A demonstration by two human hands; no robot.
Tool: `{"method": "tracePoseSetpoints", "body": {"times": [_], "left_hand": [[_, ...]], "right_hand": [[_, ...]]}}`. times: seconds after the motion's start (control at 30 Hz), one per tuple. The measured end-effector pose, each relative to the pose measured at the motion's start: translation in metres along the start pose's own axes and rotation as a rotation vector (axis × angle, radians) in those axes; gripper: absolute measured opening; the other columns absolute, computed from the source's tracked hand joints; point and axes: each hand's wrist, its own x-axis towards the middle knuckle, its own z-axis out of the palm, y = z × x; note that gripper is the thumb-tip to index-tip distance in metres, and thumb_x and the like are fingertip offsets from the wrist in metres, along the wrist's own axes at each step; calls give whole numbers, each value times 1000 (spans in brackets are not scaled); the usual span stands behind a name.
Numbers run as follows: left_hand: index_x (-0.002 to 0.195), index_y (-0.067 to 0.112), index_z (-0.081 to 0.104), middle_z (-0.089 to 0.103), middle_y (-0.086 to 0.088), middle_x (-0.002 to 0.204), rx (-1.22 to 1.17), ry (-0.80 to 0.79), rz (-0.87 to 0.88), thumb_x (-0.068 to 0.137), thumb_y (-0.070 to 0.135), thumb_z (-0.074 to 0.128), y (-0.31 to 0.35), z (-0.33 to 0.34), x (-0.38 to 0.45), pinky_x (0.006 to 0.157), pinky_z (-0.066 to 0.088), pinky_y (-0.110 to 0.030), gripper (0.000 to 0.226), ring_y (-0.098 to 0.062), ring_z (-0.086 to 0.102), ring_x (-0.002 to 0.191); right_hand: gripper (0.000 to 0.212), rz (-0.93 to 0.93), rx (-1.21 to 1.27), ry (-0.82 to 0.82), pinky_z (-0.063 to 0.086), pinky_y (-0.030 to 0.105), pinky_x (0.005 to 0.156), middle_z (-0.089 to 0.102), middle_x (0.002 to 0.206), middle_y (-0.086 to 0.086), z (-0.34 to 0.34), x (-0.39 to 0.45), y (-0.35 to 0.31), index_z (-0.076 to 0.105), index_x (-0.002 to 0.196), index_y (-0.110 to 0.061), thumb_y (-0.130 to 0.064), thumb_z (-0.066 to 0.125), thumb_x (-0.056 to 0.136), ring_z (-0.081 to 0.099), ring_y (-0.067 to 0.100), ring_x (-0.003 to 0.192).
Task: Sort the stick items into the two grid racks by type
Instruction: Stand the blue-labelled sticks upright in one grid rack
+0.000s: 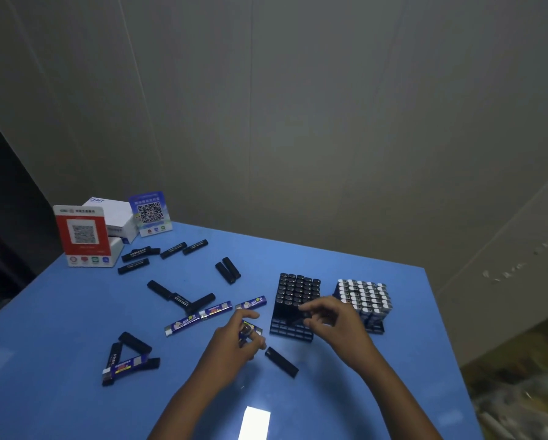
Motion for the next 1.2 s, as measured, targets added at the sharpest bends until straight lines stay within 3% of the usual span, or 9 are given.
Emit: {"method": "tracePoseSetpoints", "body": {"times": [0.13, 0.23, 0.5, 0.7, 0.8, 0.87, 0.97, 1.1, 1.2], "left_hand": [[114, 25, 53, 73, -1, 83, -16, -7, 0, 90, 10, 65, 1, 5, 3, 74, 57, -31, 31, -21, 68, 76], [117, 18, 54, 72, -7, 83, -33, -16, -1, 91, 4, 61, 1, 7, 10, 68, 54, -22, 30, -7, 67, 70], [114, 36, 48, 73, 14, 84, 74, -136, 30, 94, 14, 56, -6, -1, 40, 85, 53, -34, 31, -10, 66, 71], [116, 29, 49, 74, 6, 85, -12, -156, 15, 96, 11, 54, -13, -16, 53, 80, 56, -35, 28, -16, 69, 82], [116, 28, 49, 74, 3, 87, -13, -158, 8, 97, 10, 53, -16, -24, 56, 78, 55, -29, 27, -10, 70, 86], [115, 28, 49, 74, 4, 86, -4, -157, 8, 97, 9, 53, -17, -28, 57, 75, 52, -22, 27, -3, 68, 80], [113, 28, 49, 71, 13, 78, 7, -153, 13, 96, 7, 54, -13, -35, 56, 63, 45, -10, 28, 5, 63, 66], [114, 26, 50, 69, 16, 70, 10, -158, 15, 97, 8, 55, -15, -42, 59, 57, 45, -14, 26, 5, 58, 56], [114, 27, 50, 72, 13, 77, 19, -158, 29, 96, 8, 55, -14, -45, 61, 59, 46, -15, 27, 2, 59, 57]], "right_hand": [[32, 31, -28, 28, 54, 22, 77, 67, 91, 1, -1, 1, 8, 77, 95, -25, 4, 76, 82, 64, 13, 78], [29, 65, -63, 69, 52, 18, 76, 67, 93, 2, -3, 3, 9, 76, 95, -24, 2, 76, 83, 63, 10, 77], [15, 158, -125, 151, 50, 16, 67, 65, 83, 9, 4, 10, 12, 67, 90, -18, -8, 78, 85, 53, 1, 67], [17, 301, 20, 219, 52, 22, 70, 70, 84, 13, 18, 22, 23, 61, 81, -4, -6, 78, 83, 64, 16, 76], [18, 324, 181, 226, 54, 25, 74, 70, 90, 18, 25, 26, 22, 60, 84, 1, -3, 77, 83, 65, 18, 82], [17, 319, 256, 198, 51, 22, 73, 64, 84, 15, 29, 27, 19, 62, 94, -2, 0, 75, 84, 60, 15, 77], [38, 271, 287, 129, 45, 24, 72, 56, 81, 3, 38, 29, 13, 60, 115, -18, 7, 68, 87, 47, 15, 70], [66, 152, 119, 81, 44, 22, 67, 48, 84, 1, 47, 31, 8, 46, 141, -35, 5, 63, 91, 44, 12, 66], [72, 88, 9, 77, 45, 23, 67, 48, 86, 2, 50, 31, 3, 45, 141, -42, 5, 64, 90, 45, 10, 66]]}}
